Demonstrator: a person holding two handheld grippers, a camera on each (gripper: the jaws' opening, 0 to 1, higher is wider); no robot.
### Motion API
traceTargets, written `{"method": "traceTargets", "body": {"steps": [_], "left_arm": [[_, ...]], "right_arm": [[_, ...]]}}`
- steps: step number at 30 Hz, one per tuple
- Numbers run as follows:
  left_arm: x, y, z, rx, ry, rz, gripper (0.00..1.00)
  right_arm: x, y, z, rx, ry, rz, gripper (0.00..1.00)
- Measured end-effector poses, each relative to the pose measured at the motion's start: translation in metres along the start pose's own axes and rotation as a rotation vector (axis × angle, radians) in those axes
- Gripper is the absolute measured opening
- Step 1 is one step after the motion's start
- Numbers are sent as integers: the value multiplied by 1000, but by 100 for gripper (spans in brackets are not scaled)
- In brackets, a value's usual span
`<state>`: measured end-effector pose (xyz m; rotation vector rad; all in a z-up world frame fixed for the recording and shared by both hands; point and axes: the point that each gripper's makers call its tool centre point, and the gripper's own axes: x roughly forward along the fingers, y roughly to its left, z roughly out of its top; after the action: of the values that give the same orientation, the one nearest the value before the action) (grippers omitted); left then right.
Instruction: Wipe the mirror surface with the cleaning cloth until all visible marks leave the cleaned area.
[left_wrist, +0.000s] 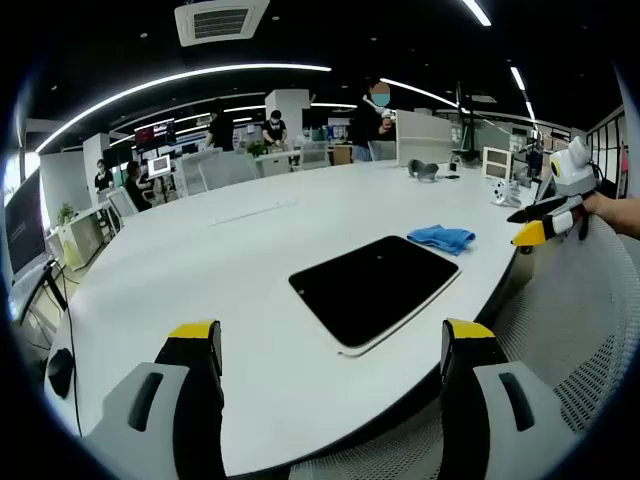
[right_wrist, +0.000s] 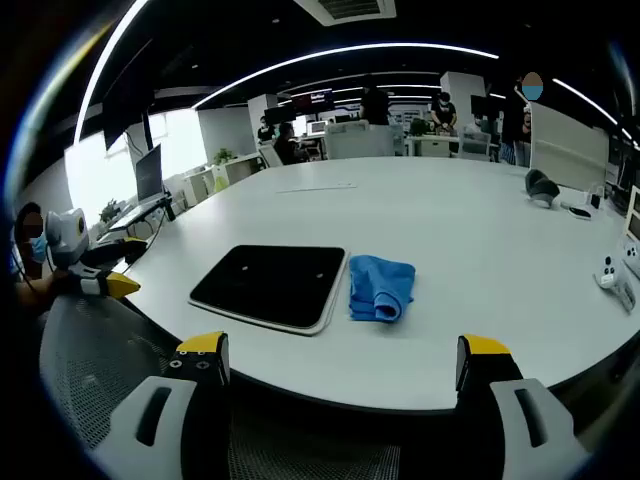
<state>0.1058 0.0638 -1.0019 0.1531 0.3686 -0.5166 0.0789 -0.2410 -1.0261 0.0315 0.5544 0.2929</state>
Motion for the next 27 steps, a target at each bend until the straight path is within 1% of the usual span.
{"method": "traceTargets", "body": {"steps": [27], "left_arm": [[0, -1, 1, 2, -8, -3, 88]], "right_arm": [[-1, -1, -3, -2, 14, -1, 92]]}}
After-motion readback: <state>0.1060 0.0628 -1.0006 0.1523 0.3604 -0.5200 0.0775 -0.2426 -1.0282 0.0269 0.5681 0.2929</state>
